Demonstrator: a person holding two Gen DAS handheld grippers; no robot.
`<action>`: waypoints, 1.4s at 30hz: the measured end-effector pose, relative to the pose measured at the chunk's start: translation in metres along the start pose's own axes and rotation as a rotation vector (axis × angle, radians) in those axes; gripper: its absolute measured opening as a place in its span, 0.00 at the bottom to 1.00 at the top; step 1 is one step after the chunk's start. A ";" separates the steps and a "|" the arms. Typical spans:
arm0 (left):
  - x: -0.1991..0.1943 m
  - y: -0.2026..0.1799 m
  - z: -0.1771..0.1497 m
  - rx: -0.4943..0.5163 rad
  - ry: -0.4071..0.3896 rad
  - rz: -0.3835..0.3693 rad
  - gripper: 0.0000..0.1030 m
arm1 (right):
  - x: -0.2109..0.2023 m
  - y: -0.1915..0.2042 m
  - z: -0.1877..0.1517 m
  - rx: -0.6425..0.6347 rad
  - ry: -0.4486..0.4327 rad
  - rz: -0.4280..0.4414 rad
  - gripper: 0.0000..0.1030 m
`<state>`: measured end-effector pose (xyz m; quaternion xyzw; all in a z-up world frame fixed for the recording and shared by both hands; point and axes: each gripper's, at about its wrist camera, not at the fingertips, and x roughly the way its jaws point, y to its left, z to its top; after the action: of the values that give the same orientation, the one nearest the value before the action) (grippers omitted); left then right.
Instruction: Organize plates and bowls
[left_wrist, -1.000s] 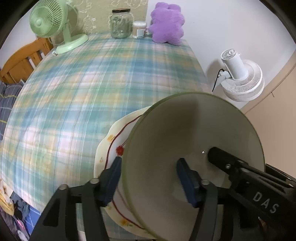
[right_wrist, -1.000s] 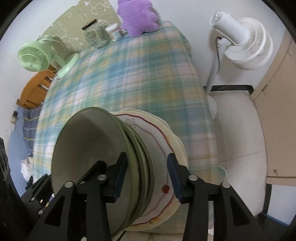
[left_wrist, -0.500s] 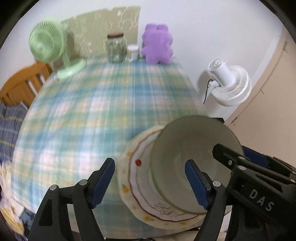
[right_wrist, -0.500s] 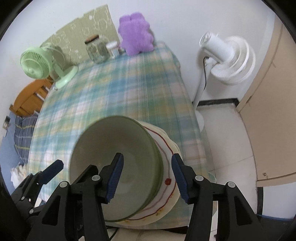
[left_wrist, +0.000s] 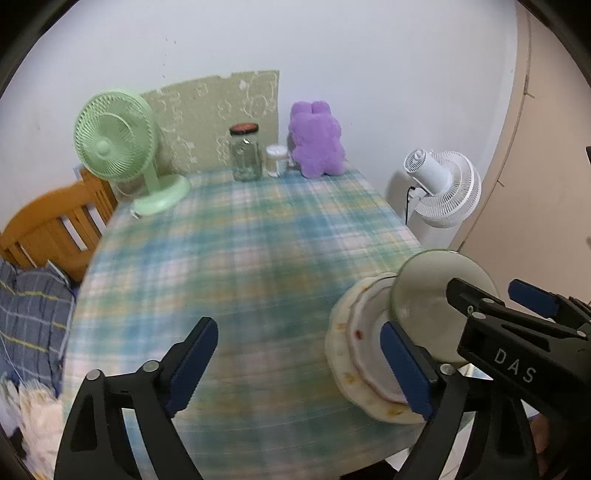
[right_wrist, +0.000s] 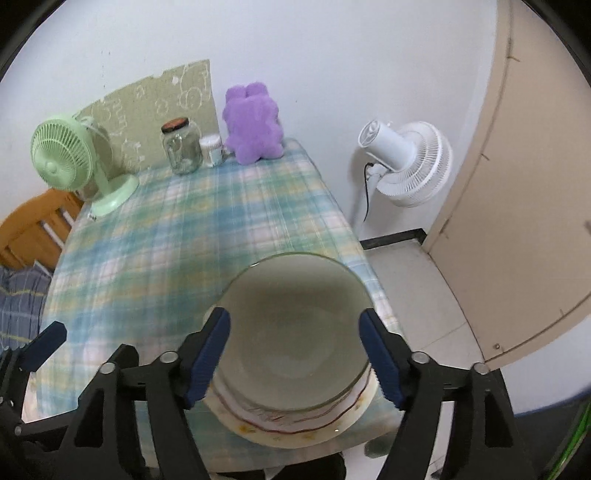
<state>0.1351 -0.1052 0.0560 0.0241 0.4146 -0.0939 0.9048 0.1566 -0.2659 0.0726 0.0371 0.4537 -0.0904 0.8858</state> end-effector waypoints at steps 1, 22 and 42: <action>-0.003 0.006 -0.002 0.004 -0.009 0.009 0.93 | -0.002 0.005 -0.002 0.006 -0.006 -0.003 0.77; -0.019 0.100 -0.093 -0.060 -0.118 0.131 0.97 | -0.025 0.096 -0.089 -0.094 -0.185 0.100 0.78; -0.038 0.108 -0.144 -0.122 -0.170 0.154 0.97 | -0.036 0.097 -0.148 -0.103 -0.265 0.115 0.84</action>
<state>0.0236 0.0236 -0.0138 -0.0071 0.3382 -0.0008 0.9410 0.0375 -0.1440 0.0134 0.0052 0.3342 -0.0201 0.9423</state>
